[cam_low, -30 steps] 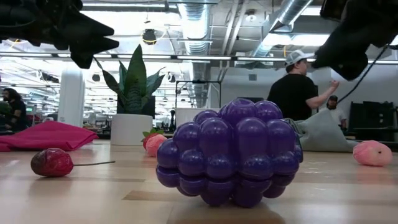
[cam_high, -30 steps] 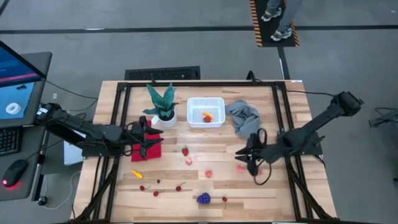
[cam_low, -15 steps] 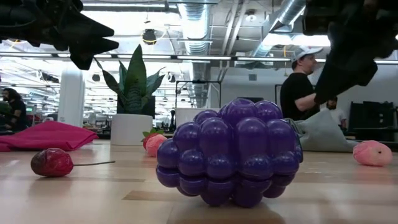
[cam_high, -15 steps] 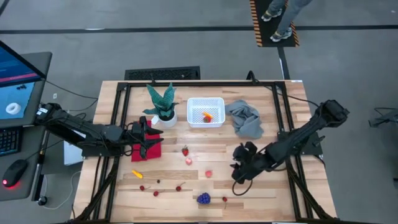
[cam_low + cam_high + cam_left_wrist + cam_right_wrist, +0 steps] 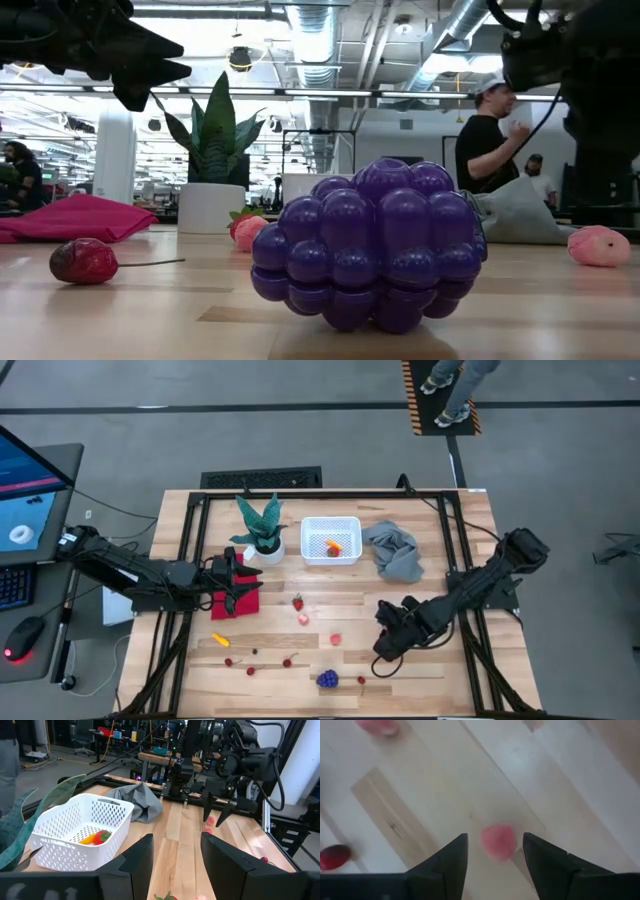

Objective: Pick and placing Produce into tupperware
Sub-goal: Put the pink peach into the white bin

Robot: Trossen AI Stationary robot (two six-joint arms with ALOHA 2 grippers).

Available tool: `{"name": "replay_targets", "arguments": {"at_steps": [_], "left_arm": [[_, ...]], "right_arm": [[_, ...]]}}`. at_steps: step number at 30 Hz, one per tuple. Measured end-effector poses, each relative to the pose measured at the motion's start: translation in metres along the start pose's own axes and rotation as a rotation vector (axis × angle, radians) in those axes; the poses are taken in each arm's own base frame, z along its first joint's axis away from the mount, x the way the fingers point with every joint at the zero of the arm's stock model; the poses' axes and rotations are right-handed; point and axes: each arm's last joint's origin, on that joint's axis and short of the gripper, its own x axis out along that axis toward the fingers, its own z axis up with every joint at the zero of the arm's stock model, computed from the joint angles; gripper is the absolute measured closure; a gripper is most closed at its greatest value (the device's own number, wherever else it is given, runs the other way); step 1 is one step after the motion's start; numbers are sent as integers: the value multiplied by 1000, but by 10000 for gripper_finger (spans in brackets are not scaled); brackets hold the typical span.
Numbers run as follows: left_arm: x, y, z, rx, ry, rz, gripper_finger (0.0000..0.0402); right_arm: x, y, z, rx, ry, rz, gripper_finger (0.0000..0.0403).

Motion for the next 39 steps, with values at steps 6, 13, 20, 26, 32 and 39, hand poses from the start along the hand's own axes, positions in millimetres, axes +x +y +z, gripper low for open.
{"name": "replay_targets", "arguments": {"at_steps": [6, 13, 20, 26, 32, 39], "left_arm": [[0, 0, 0, -1, -3, -1, 246], [0, 0, 0, -1, -3, -1, 246], [0, 0, 1, -2, -7, -2, 246], [0, 0, 1, -3, -11, -3, 246], [0, 0, 1, -4, -12, -3, 246], [0, 0, 1, -3, -12, -3, 246]], "right_arm": [[-1, 1, -6, 26, 8, -3, 198], [4, 2, -7, 45, -4, -28, 194], [26, 3, -10, 40, 74, -95, 189], [33, 5, -11, 32, 75, -98, 193], [33, 6, -11, 32, 74, -97, 214], [33, 5, -9, 24, 70, -98, 268]]}}
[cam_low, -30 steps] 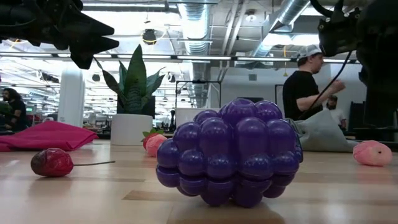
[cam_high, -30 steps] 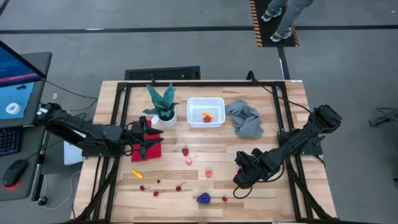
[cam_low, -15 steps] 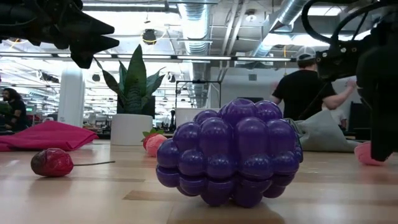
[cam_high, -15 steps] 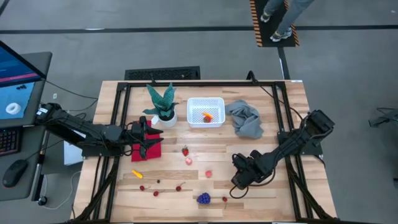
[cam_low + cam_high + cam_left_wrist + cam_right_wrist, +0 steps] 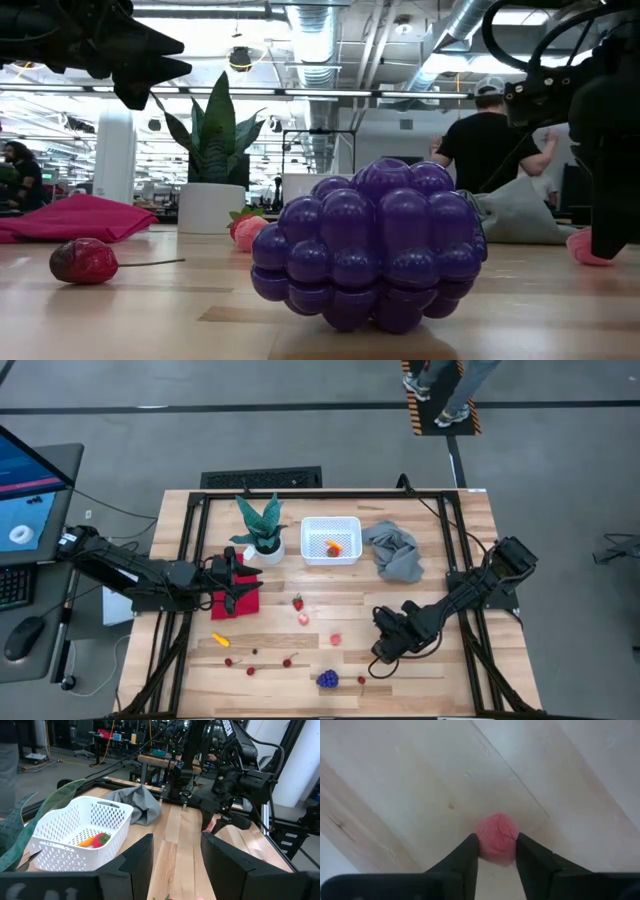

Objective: Pick and placing Produce into tupperware
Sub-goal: Put the pink peach into the white bin

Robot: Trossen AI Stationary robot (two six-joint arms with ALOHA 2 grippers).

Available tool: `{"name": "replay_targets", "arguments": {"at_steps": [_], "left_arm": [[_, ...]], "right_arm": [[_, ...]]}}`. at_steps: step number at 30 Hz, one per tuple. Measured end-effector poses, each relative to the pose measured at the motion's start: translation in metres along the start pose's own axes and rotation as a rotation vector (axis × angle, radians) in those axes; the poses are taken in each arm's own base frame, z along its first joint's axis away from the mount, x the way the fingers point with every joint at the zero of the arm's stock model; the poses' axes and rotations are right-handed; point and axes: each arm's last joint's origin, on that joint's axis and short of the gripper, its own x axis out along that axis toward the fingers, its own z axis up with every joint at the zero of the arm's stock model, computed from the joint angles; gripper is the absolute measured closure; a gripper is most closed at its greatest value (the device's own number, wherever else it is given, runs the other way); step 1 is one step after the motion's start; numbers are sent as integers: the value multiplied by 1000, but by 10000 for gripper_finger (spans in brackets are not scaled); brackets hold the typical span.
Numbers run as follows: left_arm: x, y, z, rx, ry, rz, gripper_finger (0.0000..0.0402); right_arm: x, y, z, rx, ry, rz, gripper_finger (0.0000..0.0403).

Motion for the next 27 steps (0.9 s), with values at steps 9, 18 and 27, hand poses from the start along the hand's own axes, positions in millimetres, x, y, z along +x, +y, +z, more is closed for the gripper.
{"name": "replay_targets", "arguments": {"at_steps": [9, 18, 27], "left_arm": [[0, 0, 0, 0, 0, 0, 246], [0, 0, 0, -1, -3, -1, 246], [0, 0, 1, 2, -7, -2, 246]], "right_arm": [[0, 0, 1, -27, -26, -4, 272], [1, 0, 8, -54, -51, 12, 279], [3, 5, 33, -114, -136, 114, 274]]}}
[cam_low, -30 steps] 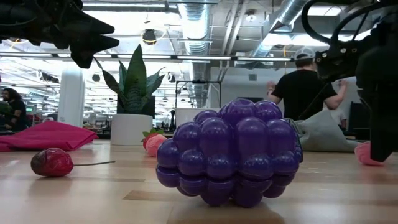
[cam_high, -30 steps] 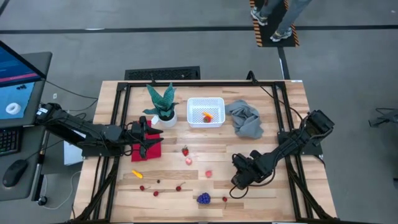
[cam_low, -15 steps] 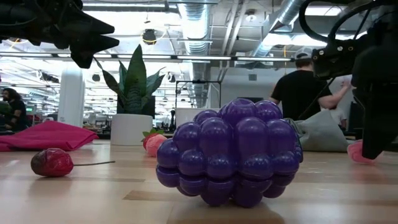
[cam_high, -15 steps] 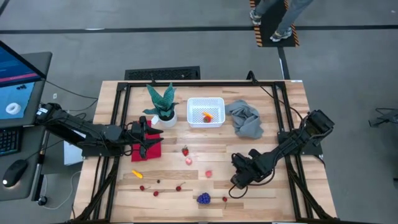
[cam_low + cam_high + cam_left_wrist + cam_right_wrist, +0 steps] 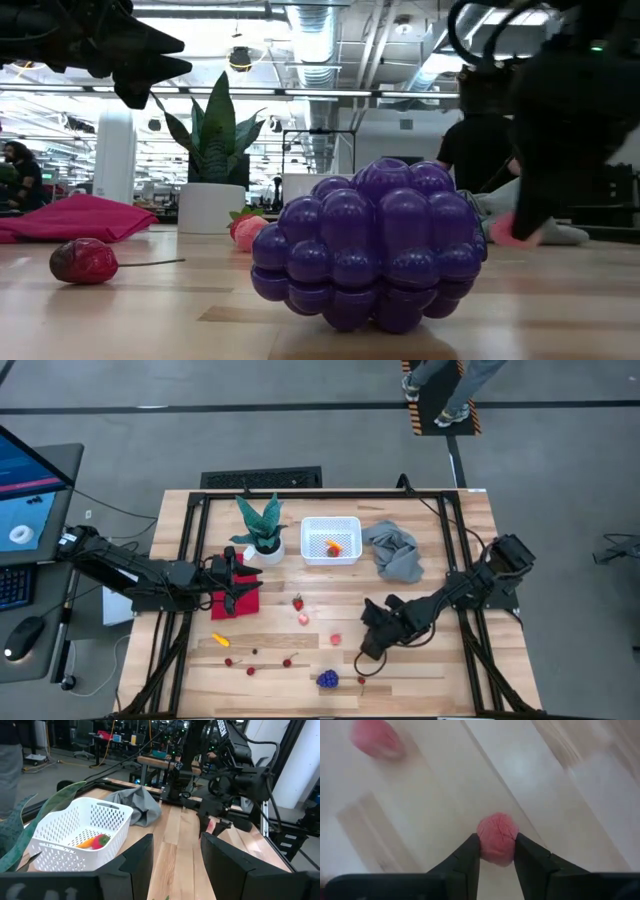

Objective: Pick and placing Produce into tupperware
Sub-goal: Put the pink peach into the white bin

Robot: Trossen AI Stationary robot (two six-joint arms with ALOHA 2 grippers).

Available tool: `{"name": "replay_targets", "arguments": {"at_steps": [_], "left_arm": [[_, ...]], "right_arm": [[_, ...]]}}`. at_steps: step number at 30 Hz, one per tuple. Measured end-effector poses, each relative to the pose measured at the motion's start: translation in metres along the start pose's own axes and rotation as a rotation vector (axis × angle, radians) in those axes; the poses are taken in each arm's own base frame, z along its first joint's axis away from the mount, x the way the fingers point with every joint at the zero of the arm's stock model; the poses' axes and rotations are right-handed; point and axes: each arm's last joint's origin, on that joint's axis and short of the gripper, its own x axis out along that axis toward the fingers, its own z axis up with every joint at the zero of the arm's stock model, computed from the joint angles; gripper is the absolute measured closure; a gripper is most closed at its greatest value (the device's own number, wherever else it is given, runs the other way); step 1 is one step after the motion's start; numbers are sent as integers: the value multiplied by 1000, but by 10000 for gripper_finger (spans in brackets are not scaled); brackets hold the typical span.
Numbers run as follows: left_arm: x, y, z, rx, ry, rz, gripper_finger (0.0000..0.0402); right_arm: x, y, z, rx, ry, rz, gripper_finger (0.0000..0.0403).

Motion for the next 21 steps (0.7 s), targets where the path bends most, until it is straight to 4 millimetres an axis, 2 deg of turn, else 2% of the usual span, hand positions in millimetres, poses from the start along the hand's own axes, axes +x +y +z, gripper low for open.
{"name": "replay_targets", "arguments": {"at_steps": [6, 9, 16, 21], "left_arm": [[0, 0, 0, 6, 0, 0, 246], [0, 0, 1, 4, -5, -1, 246], [0, 0, 1, 9, -9, -2, 246], [0, 0, 1, 19, -12, -3, 246]], "right_arm": [[-3, 1, 24, -70, -108, 106, 278], [-14, -1, 38, -110, -202, 146, 279], [-53, -10, 75, -201, -476, 280, 279], [-89, -24, 93, -249, -657, 320, 279]]}}
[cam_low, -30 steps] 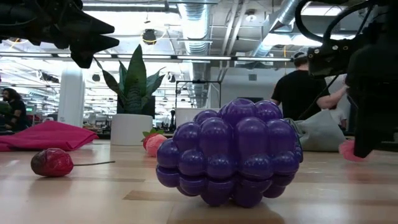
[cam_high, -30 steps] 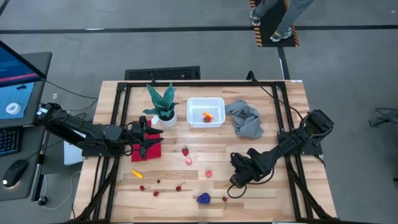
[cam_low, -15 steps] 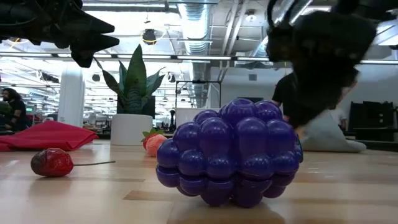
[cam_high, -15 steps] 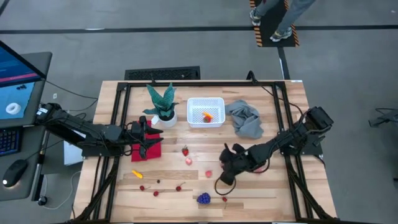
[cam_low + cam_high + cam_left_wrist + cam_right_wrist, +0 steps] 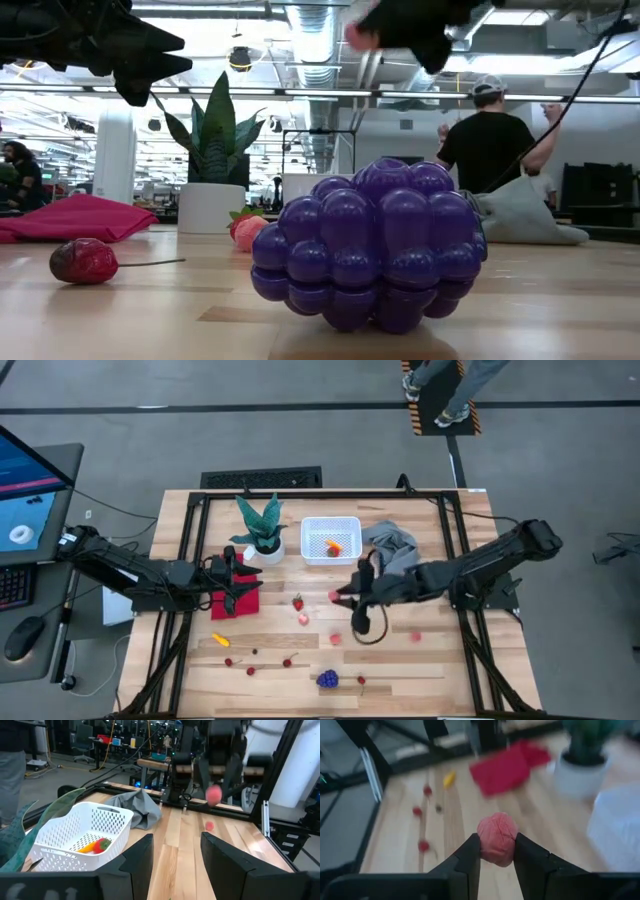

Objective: Pick and placing Produce into tupperware
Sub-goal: Put the pink peach into the white bin

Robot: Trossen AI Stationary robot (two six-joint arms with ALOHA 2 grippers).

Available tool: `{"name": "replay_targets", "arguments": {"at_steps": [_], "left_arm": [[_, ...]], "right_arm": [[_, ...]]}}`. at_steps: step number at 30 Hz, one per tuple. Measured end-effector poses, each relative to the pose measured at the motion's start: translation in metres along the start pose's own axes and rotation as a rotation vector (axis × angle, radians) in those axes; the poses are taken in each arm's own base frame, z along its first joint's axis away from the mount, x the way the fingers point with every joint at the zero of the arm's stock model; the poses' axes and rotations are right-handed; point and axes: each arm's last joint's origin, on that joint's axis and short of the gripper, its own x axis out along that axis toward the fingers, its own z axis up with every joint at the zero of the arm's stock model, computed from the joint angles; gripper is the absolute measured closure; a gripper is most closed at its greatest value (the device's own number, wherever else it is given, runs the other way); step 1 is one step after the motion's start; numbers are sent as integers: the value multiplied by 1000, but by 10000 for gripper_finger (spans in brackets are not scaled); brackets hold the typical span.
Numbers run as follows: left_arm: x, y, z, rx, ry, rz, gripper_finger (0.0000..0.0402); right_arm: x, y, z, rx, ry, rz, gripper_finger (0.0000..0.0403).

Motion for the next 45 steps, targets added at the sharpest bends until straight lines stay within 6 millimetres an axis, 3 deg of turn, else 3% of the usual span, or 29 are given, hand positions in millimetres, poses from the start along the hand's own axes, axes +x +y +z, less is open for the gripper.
{"name": "replay_targets", "arguments": {"at_steps": [10, 20, 28, 45], "left_arm": [[0, 0, 0, 1, 2, 1, 246], [0, 0, 0, 2, 3, 1, 246], [0, 0, 0, 3, 4, 1, 246], [0, 0, 0, 12, 4, 1, 246]], "right_arm": [[-69, -9, 41, -114, -222, 97, 279], [-140, -1, 47, -164, -345, 256, 279], [-168, 6, 42, -203, -382, 267, 279], [-214, -11, 31, -243, -450, 226, 279]]}}
